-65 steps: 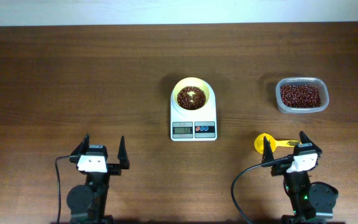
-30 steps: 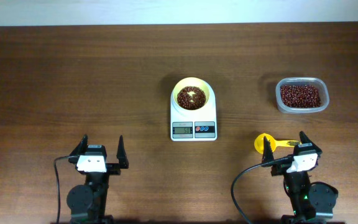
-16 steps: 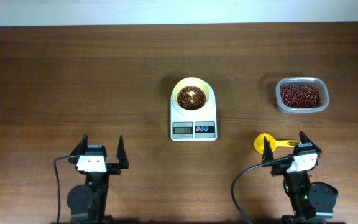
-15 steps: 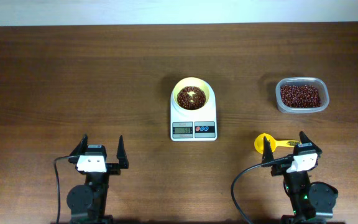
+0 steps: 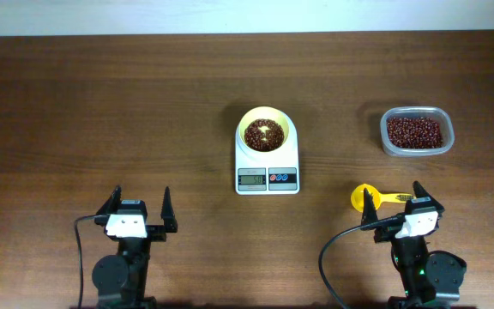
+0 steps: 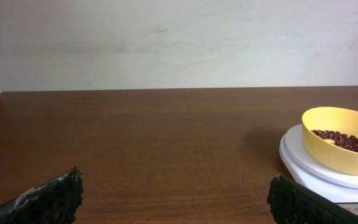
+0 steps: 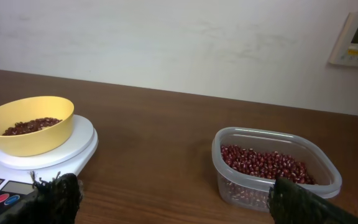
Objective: Scoop item into bowl and weigh 50g on scale
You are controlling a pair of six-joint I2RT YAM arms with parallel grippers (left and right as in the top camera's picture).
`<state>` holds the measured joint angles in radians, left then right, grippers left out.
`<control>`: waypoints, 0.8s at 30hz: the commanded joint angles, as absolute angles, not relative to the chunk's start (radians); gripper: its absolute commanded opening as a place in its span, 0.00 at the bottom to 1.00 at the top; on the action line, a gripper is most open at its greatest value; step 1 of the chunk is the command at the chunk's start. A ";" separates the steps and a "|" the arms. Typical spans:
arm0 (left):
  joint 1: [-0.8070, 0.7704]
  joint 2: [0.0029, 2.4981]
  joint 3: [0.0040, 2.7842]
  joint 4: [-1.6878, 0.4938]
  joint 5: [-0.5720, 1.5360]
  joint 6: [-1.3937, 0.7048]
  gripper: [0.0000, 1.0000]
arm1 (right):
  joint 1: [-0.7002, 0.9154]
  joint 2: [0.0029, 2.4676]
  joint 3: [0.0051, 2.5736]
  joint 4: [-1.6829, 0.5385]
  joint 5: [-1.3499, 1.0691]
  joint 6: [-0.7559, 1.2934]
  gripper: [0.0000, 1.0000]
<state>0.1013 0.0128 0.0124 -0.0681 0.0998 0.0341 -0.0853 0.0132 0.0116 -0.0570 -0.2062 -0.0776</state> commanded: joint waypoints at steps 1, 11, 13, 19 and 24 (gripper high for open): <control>0.101 0.005 0.008 -0.073 0.089 0.050 0.99 | -0.081 0.018 0.006 -0.064 -0.201 -0.070 0.99; 0.101 0.005 0.008 -0.073 0.089 0.050 0.99 | -0.081 0.018 0.006 -0.063 -0.201 -0.070 0.99; 0.101 0.005 0.008 -0.073 0.089 0.050 0.99 | -0.081 0.017 0.006 -0.063 -0.201 -0.070 0.99; 0.101 0.005 0.008 -0.073 0.089 0.050 0.99 | -0.081 0.012 0.006 -0.061 -0.201 -0.070 0.99; 0.101 0.005 0.008 -0.073 0.089 0.050 0.99 | -0.082 0.003 0.006 -0.060 -0.201 -0.070 0.99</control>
<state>0.1013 0.0128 0.0124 -0.0681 0.0998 0.0341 -0.0853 0.0128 0.0120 -0.0570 -0.2066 -0.0780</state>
